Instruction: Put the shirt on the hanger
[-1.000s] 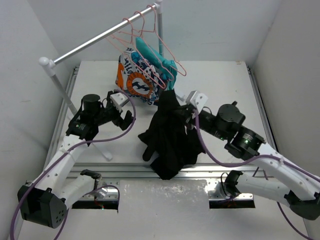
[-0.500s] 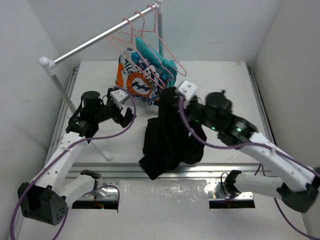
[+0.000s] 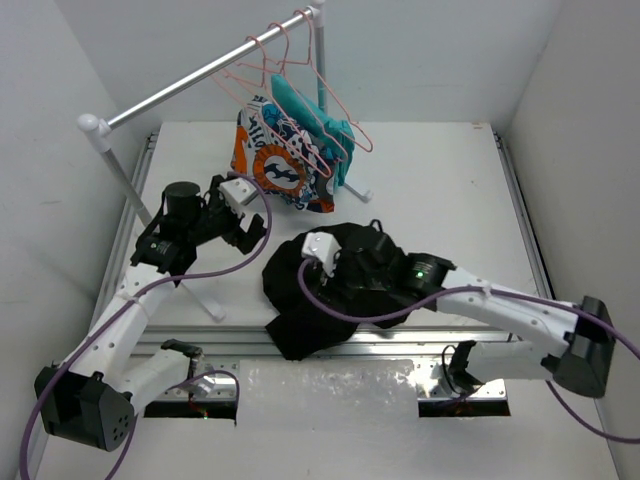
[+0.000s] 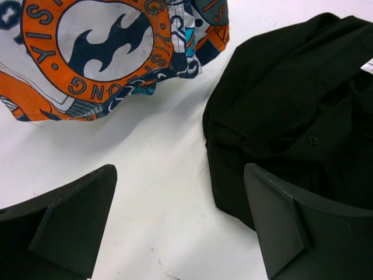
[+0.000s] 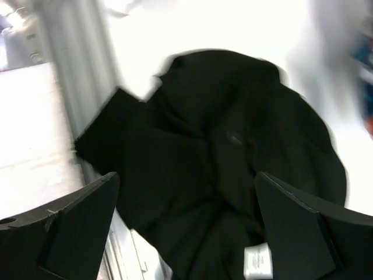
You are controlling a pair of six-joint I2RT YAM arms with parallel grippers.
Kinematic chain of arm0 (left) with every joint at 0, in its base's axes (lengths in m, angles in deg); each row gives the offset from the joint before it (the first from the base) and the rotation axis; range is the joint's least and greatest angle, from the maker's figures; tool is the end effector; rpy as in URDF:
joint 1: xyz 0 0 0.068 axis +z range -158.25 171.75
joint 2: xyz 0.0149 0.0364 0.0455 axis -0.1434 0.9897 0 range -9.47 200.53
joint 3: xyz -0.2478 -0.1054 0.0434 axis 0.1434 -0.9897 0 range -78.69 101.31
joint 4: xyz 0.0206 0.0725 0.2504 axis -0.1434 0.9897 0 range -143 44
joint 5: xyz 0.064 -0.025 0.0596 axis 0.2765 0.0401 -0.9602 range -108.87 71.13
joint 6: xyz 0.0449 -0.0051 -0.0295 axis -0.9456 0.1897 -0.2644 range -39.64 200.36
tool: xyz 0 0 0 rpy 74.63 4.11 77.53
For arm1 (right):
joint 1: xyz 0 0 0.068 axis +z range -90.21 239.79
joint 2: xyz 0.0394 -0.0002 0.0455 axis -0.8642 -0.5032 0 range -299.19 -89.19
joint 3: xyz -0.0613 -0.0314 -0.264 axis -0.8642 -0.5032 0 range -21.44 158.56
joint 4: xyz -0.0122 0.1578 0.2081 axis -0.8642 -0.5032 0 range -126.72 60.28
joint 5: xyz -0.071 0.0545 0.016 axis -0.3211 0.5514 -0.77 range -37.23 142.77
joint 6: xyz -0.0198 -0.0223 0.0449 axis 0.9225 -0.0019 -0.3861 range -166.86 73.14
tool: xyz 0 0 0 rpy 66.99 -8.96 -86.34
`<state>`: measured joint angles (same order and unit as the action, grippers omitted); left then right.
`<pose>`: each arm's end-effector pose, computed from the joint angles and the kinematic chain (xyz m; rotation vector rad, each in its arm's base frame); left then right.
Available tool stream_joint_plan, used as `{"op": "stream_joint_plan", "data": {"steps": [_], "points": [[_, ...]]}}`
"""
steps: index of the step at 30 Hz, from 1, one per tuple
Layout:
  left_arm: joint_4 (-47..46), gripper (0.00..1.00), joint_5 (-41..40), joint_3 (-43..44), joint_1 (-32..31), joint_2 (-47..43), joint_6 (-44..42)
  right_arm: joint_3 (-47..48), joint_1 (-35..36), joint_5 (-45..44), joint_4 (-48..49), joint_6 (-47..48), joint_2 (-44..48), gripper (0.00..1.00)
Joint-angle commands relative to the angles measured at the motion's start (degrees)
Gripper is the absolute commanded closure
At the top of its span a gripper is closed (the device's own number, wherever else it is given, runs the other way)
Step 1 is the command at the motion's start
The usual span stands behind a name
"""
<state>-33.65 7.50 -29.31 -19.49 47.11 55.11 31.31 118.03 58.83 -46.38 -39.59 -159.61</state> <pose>0.2127 -0.0584 0.3153 0.8903 1.7865 -0.3103 0.1407 0.2345 0.2835 -1.2608 1.8441 0.6141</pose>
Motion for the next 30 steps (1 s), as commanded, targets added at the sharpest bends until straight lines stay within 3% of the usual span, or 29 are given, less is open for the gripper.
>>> {"op": "stream_joint_plan", "data": {"steps": [1,3,4,5,6,7,9,13,17,22,24,25,27,29,30], "points": [[-2.64,0.11,1.75,-0.6,-0.18,-1.03,-0.94,-2.64,-5.3,-4.93,3.4,-8.01,5.71,0.01],[-3.62,0.11,2.19,-1.66,-0.18,-0.59,-0.85,-4.4,-14.52,-1.86,2.08,-13.31,6.95,0.48],[-3.71,0.11,2.46,-2.01,-0.27,-0.42,-0.85,-7.11,-20.3,-1.15,2.34,-17.25,7.65,0.67],[-3.71,0.11,2.81,-2.36,-0.27,-0.07,-0.85,-8.44,-22.62,-0.88,2.69,-18.59,8.96,0.8],[-3.54,0.11,3.07,-2.54,-0.27,-0.06,-0.93,-9.76,-24.38,-1.31,2.78,-19.39,9.41,0.74],[-3.45,0.11,3.07,-2.8,-0.27,-0.06,-1.02,-11.51,-27.27,-2.45,2.34,-20.61,9.5,0.56],[-3.27,0.11,3.25,-2.98,-0.36,-0.24,-1.2,-12.58,-29.84,-2.29,2.16,-21.41,8.37,0.01],[-3.71,0.11,4.04,-3.42,-0.36,-0.76,-1.03,-12.24,-36.78,1.57,3.57,-22.03,0.73,0.01],[-3.45,0.11,4.92,-4.12,-0.27,-1.38,-0.67,-13.02,-37.85,10.35,9.19,-19.22,-5.52,0.01],[-3.62,0.11,4.57,-6.75,-0.27,-2.96,-1.55,-13.38,-37.59,21.95,9.38,-15.28,-9.82,0.15],[-3.88,0.11,4.57,-7.02,-0.27,-2.79,-1.73,-11.54,-36.8,22.86,5.95,-13.87,-11.32,0.4],[-3.89,0.11,4.65,-6.85,-0.27,-2.7,-1.64,-11.01,-36.44,19.37,4.38,-13.6,-11.5,0.63],[-3.8,0.11,5.27,-6.32,-0.27,-2.26,-1.2,-10.13,-36.0,16.45,3.75,-13.33,-10.89,0.87],[-3.54,0.11,6.32,-5.79,-0.27,-2.17,-0.94,-9.95,-34.43,11.36,4.45,-12.9,-7.91,1.0],[-3.53,0.11,6.67,-5.36,-0.27,-2.17,-0.76,-9.77,-31.98,9.16,4.71,-11.33,-6.68,1.0]]}}
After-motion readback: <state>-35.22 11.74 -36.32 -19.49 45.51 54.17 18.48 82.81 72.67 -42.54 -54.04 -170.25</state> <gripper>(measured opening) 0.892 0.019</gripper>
